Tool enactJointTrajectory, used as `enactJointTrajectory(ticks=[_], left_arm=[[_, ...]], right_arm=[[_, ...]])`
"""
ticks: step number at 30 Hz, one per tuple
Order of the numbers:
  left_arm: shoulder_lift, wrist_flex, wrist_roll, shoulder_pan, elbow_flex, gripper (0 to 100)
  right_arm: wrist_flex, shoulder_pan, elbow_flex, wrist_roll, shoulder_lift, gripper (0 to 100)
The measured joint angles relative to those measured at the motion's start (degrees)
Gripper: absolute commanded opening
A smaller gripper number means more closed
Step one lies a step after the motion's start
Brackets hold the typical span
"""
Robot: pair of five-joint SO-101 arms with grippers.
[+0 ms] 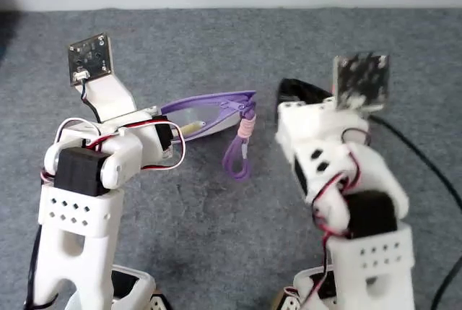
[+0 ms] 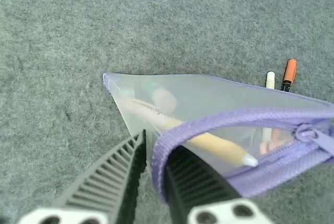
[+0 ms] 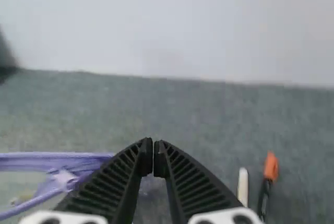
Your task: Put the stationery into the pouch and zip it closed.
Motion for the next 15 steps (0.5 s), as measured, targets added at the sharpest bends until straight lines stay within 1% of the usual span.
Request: enactJointTrajectory(ticks=[4, 6, 11, 15], left_arm=[[0.0, -0.7, 0.0, 0.0, 0.0, 1], [0.0, -1.0, 0.0, 0.0, 0.0, 1], [0.0, -1.0, 0.0, 0.0, 0.0, 1], [0.0, -1.0, 0.0, 0.0, -1.2, 1]], right_arm=[[8.3, 4.1, -8.6, -4.3, 9.6, 0.8], [10.5, 7.0, -12.2, -6.4, 14.9, 1.2], [11.4, 13.8, -18.5, -7.7, 30.8, 1.3], [11.8, 16.3, -25.1, -7.7, 45.2, 1.3]])
